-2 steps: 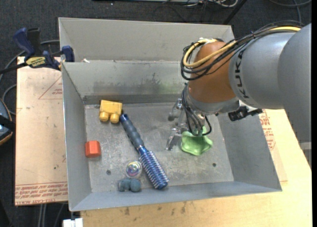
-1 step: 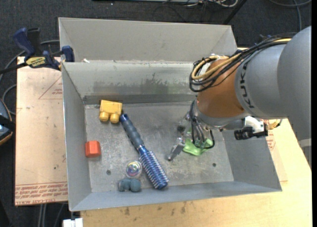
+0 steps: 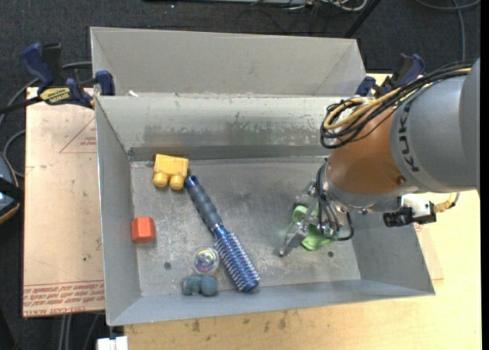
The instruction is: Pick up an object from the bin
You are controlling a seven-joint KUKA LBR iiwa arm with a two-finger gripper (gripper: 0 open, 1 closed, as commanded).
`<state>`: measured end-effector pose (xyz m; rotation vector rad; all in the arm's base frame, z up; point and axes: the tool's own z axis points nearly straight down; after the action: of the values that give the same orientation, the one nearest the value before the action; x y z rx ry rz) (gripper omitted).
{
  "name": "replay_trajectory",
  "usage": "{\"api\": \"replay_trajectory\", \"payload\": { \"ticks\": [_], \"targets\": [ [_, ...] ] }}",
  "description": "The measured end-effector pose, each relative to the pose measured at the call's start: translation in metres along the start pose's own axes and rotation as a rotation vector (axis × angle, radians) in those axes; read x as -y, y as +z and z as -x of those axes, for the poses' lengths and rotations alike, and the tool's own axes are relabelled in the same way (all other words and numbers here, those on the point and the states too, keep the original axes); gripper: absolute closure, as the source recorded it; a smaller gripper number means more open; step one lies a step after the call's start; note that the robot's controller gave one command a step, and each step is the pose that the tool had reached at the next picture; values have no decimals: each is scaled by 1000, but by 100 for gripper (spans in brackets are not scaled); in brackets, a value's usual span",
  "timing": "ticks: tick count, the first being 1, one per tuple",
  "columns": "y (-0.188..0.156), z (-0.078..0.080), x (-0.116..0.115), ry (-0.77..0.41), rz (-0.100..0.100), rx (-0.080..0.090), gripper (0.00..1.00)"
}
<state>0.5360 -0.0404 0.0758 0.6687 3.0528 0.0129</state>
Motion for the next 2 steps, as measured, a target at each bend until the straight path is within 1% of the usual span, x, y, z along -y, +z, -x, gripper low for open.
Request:
{"api": "replay_trajectory", "payload": {
  "ticks": [1,2],
  "targets": [
    [-1,-1,0,-4,-4,-7,100],
    [-30,0,-2,-5,-9,-10,100]
  ]
}}
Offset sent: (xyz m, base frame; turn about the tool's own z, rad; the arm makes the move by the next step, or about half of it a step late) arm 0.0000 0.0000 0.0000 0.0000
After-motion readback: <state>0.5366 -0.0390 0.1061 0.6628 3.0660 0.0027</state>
